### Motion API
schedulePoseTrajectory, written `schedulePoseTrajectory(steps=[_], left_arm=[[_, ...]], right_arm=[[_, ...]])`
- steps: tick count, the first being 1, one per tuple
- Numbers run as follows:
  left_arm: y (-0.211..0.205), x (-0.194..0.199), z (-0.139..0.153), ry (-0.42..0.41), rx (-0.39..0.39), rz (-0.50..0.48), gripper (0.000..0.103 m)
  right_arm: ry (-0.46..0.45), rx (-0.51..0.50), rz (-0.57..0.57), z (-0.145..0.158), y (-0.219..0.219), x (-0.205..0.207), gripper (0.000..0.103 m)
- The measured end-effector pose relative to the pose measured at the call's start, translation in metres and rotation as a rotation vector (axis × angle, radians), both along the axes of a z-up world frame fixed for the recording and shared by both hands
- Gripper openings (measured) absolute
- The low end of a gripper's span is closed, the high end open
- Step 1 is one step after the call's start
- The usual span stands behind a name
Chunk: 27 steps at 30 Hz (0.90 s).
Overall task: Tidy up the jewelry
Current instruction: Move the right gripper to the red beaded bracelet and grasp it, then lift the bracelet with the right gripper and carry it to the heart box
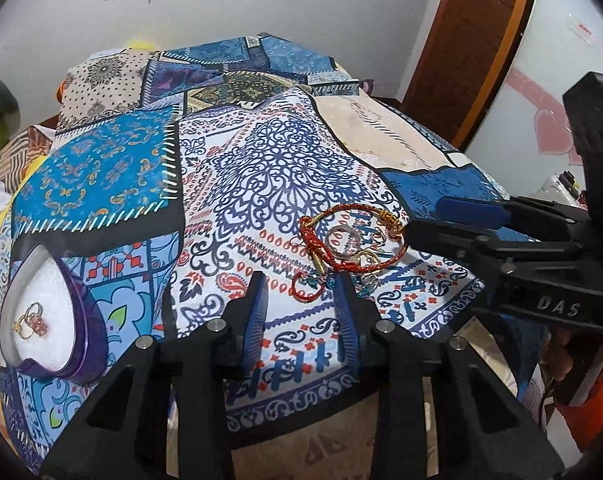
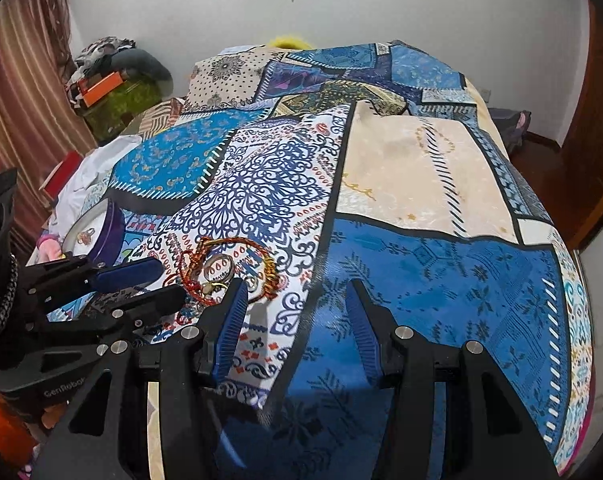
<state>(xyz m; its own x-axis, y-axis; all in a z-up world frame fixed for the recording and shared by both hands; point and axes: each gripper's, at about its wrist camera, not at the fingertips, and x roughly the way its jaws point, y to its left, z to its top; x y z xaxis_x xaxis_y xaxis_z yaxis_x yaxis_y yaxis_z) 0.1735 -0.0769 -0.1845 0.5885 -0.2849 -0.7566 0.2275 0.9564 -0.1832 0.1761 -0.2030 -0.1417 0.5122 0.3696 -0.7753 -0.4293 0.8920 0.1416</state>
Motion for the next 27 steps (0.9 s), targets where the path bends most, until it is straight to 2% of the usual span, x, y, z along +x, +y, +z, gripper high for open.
schedulePoseTrajectory(steps=[3, 5, 7, 12, 15, 20, 23, 27], left_arm=[[0.002, 0.003, -0.002, 0.002, -0.02, -0.005, 0.024], [0.003, 0.005, -0.003, 0.004, -0.037, -0.005, 0.021], [0.004, 0.006, -0.004, 0.006, -0.05, -0.007, 0.018], [0.006, 0.007, -0.006, 0.004, -0.062, 0.002, 0.006], [0.009, 0.009, -0.006, 0.009, -0.074, 0.01, 0.001], [0.011, 0.006, -0.003, 0.006, -0.074, 0.009, 0.0], [0.012, 0.005, 0.0, 0.003, -0.053, 0.03, 0.0], [0.016, 0.005, 0.008, 0.009, -0.075, 0.031, 0.0]], right_arm=[[-0.006, -0.025, 0.019, -0.004, 0.008, 0.002, 0.047], [-0.014, -0.037, 0.017, -0.007, 0.01, 0.004, 0.043], [-0.017, -0.05, 0.018, -0.009, 0.011, 0.006, 0.029], [-0.037, -0.065, 0.011, -0.012, 0.011, 0.007, 0.009], [-0.054, -0.075, 0.019, -0.011, 0.012, 0.004, 0.007], [-0.068, -0.046, 0.018, -0.003, 0.011, 0.002, 0.007], [-0.109, -0.022, 0.011, 0.01, 0.009, -0.002, 0.007], [-0.159, 0.0, -0.003, 0.027, 0.005, -0.006, 0.007]])
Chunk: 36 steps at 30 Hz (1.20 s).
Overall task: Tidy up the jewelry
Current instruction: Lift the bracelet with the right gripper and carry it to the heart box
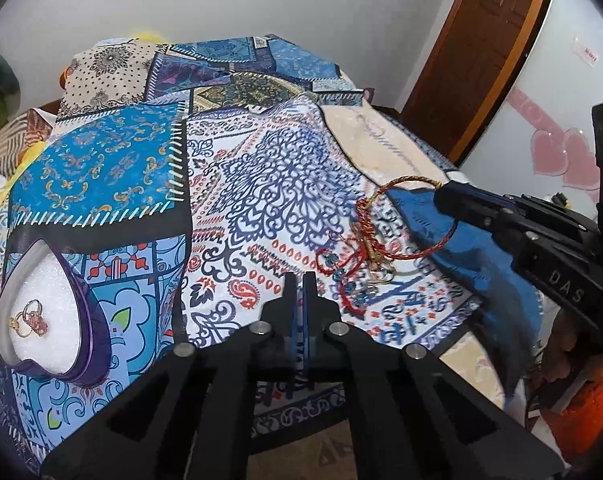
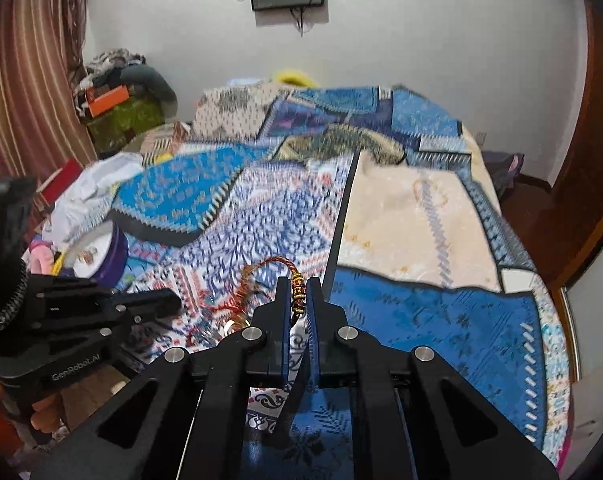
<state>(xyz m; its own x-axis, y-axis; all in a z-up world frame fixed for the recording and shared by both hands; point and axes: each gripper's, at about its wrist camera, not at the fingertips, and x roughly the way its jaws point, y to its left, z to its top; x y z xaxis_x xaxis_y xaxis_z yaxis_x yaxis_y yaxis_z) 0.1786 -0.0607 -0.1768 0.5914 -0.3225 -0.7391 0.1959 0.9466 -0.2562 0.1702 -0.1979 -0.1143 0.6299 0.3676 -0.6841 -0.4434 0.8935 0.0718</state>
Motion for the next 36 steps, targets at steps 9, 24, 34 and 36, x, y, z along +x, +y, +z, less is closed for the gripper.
schedulePoseTrajectory(steps=[9, 24, 34, 36], left_arm=[[-0.013, 0.009, 0.005, 0.017, 0.002, -0.02, 0.013], [-0.046, 0.025, -0.006, 0.037, 0.072, -0.075, 0.017], [-0.033, 0.02, 0.005, 0.036, -0.009, -0.078, 0.004], [-0.032, 0.016, 0.013, 0.015, -0.012, -0.074, 0.004]], right_arm=[[-0.049, 0.048, -0.029, 0.02, -0.013, -0.005, 0.007], [-0.037, 0.074, -0.083, 0.018, -0.037, -0.004, 0.007], [-0.015, 0.079, -0.065, 0.014, -0.036, -0.009, 0.007], [-0.017, 0.08, -0.061, 0.016, -0.034, -0.011, 0.007]])
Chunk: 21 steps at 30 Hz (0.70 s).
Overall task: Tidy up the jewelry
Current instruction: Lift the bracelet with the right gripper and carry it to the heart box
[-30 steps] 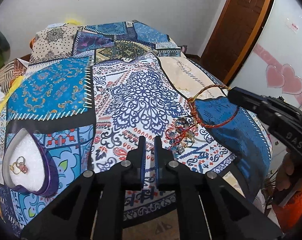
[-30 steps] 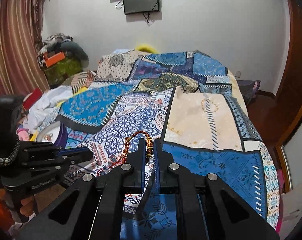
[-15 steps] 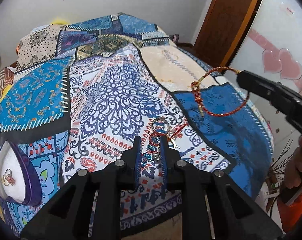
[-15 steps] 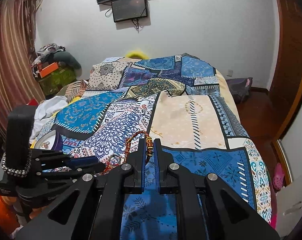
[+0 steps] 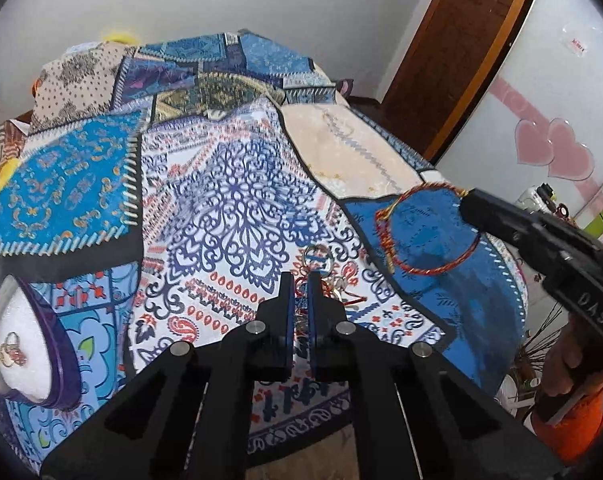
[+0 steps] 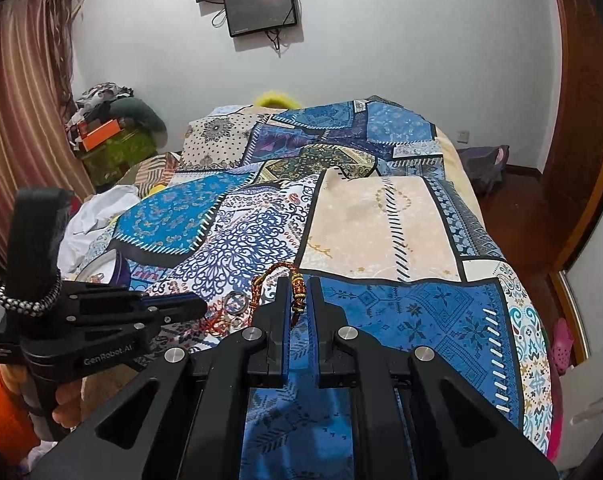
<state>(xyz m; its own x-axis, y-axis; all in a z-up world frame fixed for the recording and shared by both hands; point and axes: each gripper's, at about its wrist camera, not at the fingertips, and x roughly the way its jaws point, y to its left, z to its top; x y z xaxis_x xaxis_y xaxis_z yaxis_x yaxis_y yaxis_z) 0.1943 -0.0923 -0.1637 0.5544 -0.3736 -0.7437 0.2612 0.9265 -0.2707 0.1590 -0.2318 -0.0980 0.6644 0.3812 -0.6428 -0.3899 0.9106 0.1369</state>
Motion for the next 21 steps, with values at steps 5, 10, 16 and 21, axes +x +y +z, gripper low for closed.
schedulePoseTrajectory(steps=[5, 10, 16, 21], left_arm=[[0.006, -0.011, 0.026, -0.063, -0.006, 0.019, 0.004], [0.021, -0.022, 0.05, -0.113, -0.025, 0.046, 0.004], [0.043, -0.041, 0.075, -0.175, -0.02, 0.096, 0.004], [0.064, -0.057, 0.089, -0.207, -0.022, 0.153, 0.004]], right_arm=[[-0.013, 0.003, 0.009, 0.007, 0.003, -0.005, 0.007], [-0.032, 0.013, 0.014, 0.015, 0.008, -0.01, 0.007], [-0.062, 0.041, 0.03, 0.028, 0.018, -0.017, 0.007], [-0.084, 0.059, 0.053, 0.038, 0.033, -0.023, 0.007]])
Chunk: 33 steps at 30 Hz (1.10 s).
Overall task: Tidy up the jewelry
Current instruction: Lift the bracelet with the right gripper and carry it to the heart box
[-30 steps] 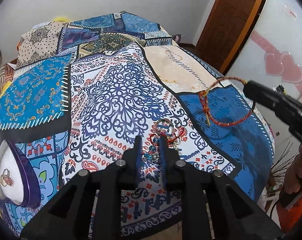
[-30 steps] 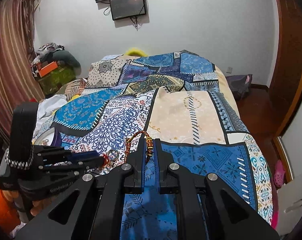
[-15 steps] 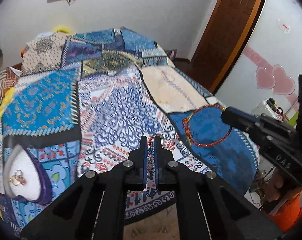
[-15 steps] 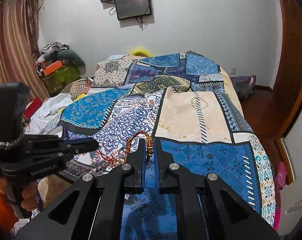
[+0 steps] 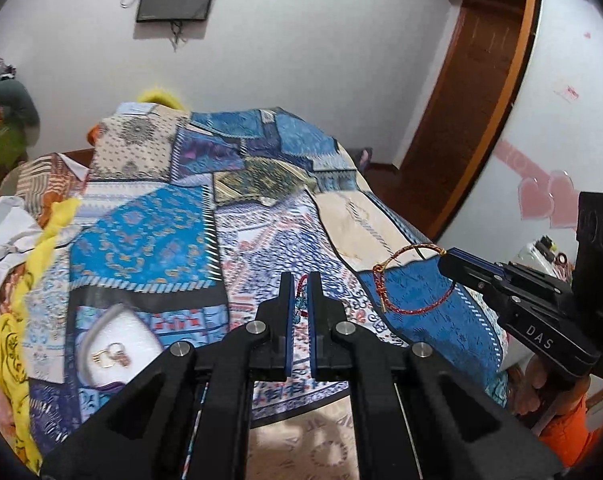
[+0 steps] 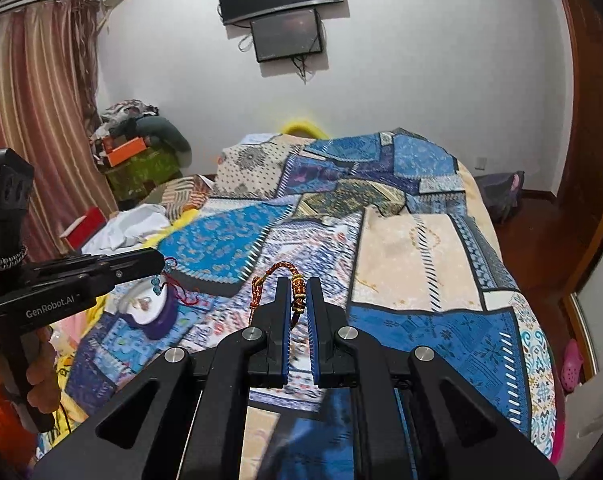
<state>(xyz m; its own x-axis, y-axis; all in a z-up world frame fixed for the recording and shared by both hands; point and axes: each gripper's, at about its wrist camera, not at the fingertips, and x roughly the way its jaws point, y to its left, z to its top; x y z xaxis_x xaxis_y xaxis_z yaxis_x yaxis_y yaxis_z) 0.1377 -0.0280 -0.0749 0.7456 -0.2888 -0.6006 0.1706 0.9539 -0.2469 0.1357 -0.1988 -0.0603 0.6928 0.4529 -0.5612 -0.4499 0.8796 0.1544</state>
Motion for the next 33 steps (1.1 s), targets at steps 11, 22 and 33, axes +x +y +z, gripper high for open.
schedulePoseTrajectory(steps=[11, 22, 33], left_arm=[[0.055, -0.031, 0.014, -0.052, -0.012, 0.117, 0.004], [0.109, -0.046, 0.005, -0.072, 0.001, 0.232, 0.004], [0.152, -0.046, -0.022, -0.043, -0.02, 0.26, 0.004]], right_arm=[[-0.032, 0.024, 0.078, 0.014, 0.046, -0.01, 0.007], [-0.003, -0.027, 0.152, 0.004, 0.11, 0.002, 0.007], [0.079, -0.073, 0.226, -0.022, 0.169, 0.01, 0.007]])
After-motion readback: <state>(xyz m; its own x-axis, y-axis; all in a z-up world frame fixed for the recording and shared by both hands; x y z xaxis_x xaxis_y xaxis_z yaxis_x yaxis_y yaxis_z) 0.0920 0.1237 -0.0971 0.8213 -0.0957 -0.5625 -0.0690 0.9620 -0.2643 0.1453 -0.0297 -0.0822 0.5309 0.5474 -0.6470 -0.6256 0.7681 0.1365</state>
